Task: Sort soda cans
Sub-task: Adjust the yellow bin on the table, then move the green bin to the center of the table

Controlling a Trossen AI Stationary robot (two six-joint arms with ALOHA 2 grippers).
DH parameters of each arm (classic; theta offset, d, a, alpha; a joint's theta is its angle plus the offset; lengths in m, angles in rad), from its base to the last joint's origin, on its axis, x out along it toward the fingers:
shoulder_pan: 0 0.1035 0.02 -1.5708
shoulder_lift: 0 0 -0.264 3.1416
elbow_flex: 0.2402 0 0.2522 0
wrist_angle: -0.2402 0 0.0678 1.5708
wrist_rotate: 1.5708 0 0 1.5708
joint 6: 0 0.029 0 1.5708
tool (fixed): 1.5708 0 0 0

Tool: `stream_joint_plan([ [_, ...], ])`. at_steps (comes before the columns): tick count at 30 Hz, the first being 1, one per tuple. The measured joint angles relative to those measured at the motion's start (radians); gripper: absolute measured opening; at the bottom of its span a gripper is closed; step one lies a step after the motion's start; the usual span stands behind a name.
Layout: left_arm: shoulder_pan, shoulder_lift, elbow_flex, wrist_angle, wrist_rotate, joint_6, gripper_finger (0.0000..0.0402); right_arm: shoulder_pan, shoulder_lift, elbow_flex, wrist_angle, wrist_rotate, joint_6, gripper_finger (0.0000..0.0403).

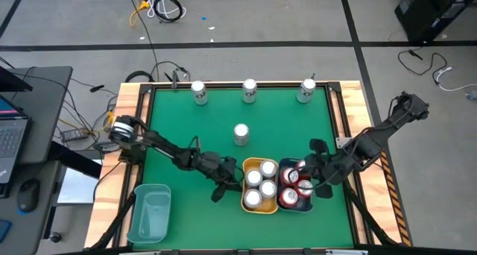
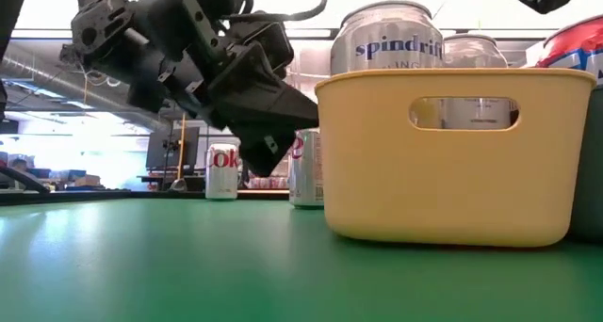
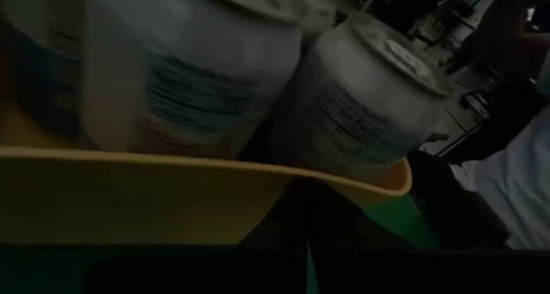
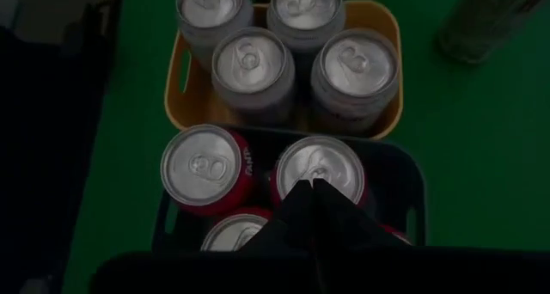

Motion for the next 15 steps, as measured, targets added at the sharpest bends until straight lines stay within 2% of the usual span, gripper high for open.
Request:
stream_joint_plan([
  [4,0.033,-0.112,0.003,-0.136,0.022,0.008,0.0005,-0.009,-0.029,0.0,0.008,0.034,-0.045,0.0],
  [8,0.057,-0.282,0.003,-0.414,0.022,0.04,0.0005,-0.042,-0.042,0.0,0.036,0.051,-0.12,0.0],
  [12,0.049,-0.466,0.079,-0.839,0.005,0.045,0.0005,-0.089,-0.036,0.0,0.092,0.051,-0.223,0.0],
  [15,0.009,-0.532,0.188,-1.248,-0.081,0.036,0.0005,-0.127,-0.033,0.0,0.13,0.05,-0.301,0.0],
])
